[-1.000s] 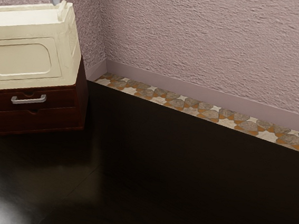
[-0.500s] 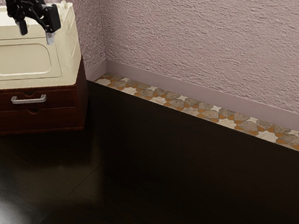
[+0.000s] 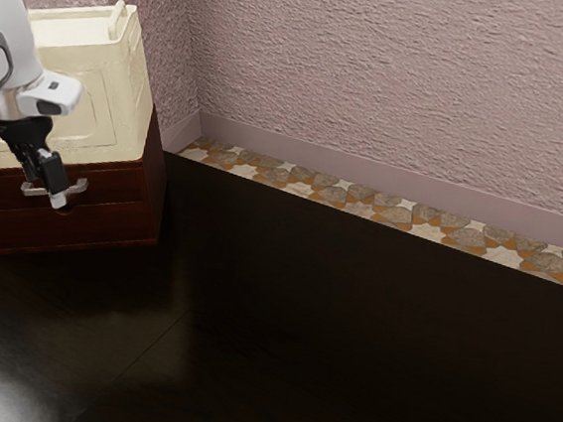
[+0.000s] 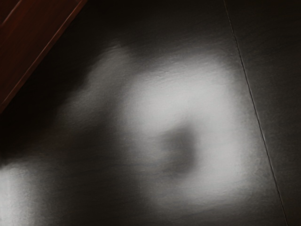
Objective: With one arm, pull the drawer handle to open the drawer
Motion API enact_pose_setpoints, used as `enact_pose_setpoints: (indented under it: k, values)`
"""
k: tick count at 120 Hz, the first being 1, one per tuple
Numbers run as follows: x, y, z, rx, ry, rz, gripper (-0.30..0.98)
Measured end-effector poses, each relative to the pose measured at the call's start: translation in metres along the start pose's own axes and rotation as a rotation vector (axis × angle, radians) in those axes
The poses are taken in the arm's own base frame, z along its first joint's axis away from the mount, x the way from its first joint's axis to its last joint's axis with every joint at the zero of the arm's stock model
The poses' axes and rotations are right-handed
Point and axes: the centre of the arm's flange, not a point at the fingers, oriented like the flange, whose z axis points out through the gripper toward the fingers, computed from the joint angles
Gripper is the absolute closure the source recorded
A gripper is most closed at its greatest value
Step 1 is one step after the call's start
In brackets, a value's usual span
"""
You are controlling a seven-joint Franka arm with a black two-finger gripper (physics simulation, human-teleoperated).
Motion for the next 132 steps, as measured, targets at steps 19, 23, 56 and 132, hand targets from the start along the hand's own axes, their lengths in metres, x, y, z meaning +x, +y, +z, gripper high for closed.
enact_pose_setpoints:
  k: [19,23,56,132]
  values:
    - [-0.010,-0.027,0.037,-0.004,0.025,0.097,0.00]
    - [-0.008,-0.028,0.042,0.000,0.029,0.130,0.00]
    - [-0.013,-0.063,0.072,0.078,0.103,0.285,0.00]
    - [0.004,-0.104,0.105,0.319,0.172,0.592,0.00]
